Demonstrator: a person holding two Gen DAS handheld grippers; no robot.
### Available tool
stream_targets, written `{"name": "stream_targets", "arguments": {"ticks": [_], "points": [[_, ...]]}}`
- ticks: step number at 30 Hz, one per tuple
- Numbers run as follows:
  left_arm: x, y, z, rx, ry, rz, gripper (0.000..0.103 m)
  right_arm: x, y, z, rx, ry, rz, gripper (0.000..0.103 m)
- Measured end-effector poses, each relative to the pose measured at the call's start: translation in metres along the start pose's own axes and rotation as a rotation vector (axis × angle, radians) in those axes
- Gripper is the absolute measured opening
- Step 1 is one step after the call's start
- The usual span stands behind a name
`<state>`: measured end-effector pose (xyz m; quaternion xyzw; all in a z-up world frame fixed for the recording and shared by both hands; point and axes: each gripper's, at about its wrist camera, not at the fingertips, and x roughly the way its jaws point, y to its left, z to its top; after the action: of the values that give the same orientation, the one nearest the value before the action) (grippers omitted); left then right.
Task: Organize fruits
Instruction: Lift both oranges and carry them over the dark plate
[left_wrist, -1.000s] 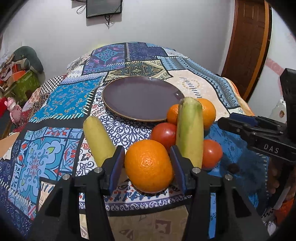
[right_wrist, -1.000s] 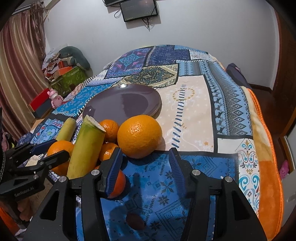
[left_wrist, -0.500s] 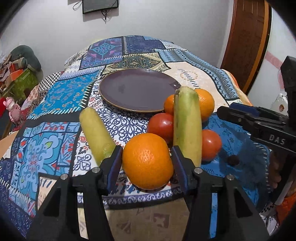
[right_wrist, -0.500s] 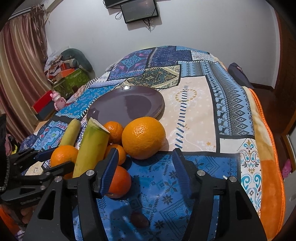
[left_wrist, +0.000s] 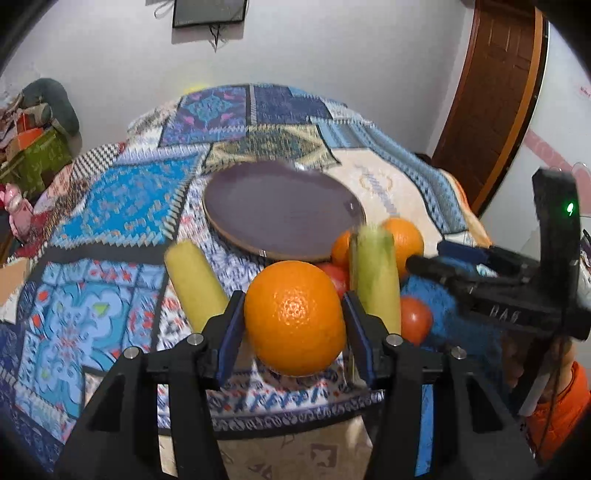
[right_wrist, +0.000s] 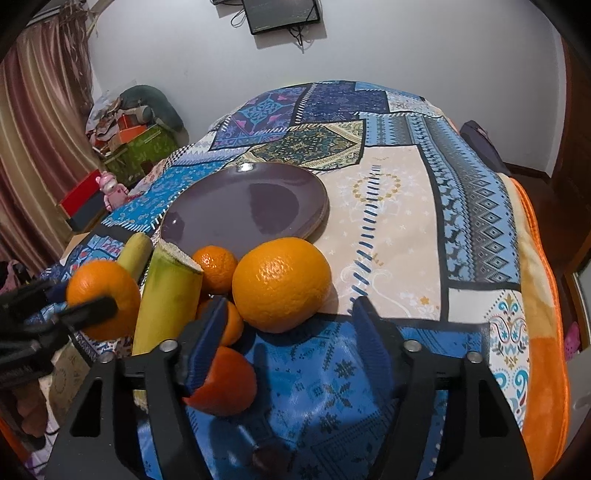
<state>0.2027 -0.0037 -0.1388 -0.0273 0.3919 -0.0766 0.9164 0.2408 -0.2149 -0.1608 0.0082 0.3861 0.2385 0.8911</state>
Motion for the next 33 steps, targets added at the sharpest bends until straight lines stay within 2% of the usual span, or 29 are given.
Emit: {"name": "stream_targets", "arguments": {"ticks": [7,14,20,22,26,33], "points": [[0.003,0.007,0.02,0.013,-0.035,0.022,0.052,0.019,0.0,0.008,-0.005,0.038,0.006,0.069],[0.014,0.011,0.026,0.022,-0.033,0.024,0.052,0.027,0.0,0.01,-0.014,0.044,0.012,0.072],[0.018,0.011,0.024,0.013,-0.024,0.01,0.052,0.03,-0.009,0.009,0.027,0.063,0.059,0.075],[0.018,0.01,0.023,0.015,-0.024,0.011,0.052,0.029,-0.006,0.008,0.015,0.058,0.078,0.067],[0.016,0.009,0.024,0.018,-0.028,0.016,0.052,0.023,0.0,0.008,-0.018,0.048,0.026,0.066],[0.0,0.011,0.031,0.022,-0.062,0.036,0.052,0.011,0.0,0.011,-0.012,0.025,-0.013,0.065]]}}
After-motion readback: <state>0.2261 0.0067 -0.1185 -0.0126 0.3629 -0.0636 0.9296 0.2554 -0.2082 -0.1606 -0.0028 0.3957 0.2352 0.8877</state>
